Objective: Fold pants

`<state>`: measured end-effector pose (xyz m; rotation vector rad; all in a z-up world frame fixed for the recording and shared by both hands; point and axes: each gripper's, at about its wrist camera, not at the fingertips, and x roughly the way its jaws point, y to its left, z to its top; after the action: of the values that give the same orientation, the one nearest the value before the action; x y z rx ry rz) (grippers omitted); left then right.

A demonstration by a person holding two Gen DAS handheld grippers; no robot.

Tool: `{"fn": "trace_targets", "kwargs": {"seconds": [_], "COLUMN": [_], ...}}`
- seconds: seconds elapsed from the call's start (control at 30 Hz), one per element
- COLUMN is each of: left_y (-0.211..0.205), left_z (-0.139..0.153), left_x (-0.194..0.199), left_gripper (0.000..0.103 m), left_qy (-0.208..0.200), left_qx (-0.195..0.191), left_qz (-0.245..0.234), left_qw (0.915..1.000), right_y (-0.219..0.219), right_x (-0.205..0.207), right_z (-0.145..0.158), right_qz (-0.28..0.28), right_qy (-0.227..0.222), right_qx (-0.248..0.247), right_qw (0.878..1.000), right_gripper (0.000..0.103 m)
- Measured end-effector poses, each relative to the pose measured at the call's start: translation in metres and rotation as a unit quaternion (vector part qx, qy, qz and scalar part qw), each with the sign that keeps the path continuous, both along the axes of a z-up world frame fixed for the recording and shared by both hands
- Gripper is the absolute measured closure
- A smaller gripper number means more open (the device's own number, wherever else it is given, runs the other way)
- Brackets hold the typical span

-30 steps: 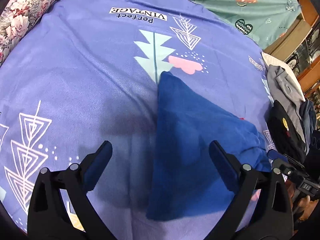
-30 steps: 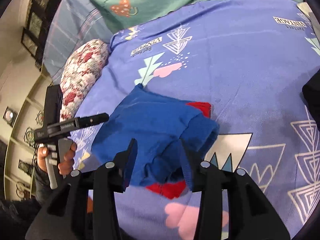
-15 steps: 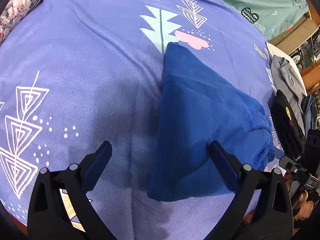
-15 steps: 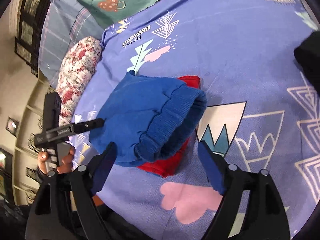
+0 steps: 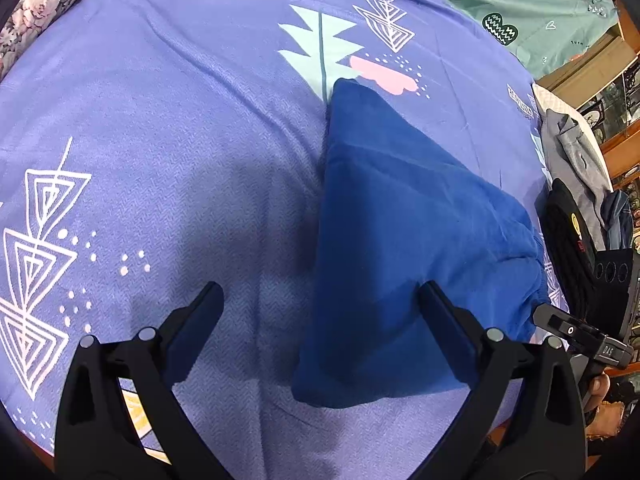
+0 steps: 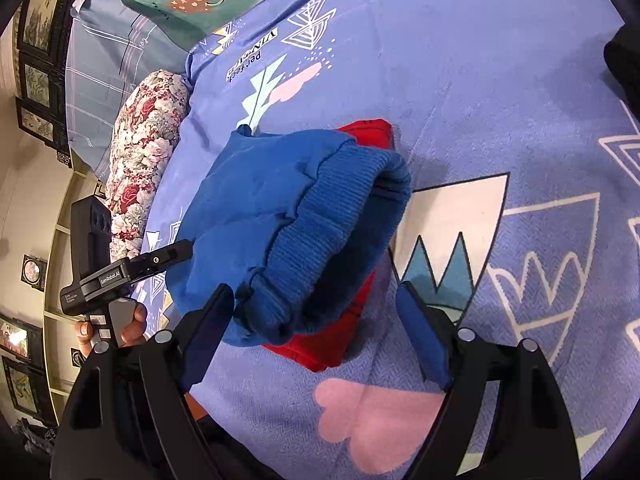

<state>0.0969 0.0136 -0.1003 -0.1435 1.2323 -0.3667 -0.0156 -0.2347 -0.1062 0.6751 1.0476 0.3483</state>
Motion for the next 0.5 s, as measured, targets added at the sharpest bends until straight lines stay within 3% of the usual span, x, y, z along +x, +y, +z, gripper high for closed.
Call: {"fn": "trace_targets", "kwargs": {"seconds": [0.27, 0.37, 0.5], "left_y": [-0.008, -0.009, -0.006], "left_z": [0.0, -0.001, -0.005], "left_x": [0.0, -0.001, -0.003], "left_gripper": [0.004, 0.002, 0.002], "left_qy": [-0.004, -0.011, -0.011], "left_qx": [0.007, 0.015, 0.017], "left_qz": [-0.011, -0.015, -0.012], "left_qw": [0.9999, 0.9997, 0.9997], "right_y": [-0.004, -0.001, 0.012], "right_x": [0.001, 0.0, 0.006], "right_z": [0.004, 0.014, 0.005], "right_qz": [-0.008, -0.013, 0.004], "right_qy": [-0.006, -0.028, -0.009], "right_qx": [-0.003, -0.029, -0.074], "right_qw": [1.0, 0.999, 0.997], "right_gripper": [0.02, 0.02, 0.019]}}
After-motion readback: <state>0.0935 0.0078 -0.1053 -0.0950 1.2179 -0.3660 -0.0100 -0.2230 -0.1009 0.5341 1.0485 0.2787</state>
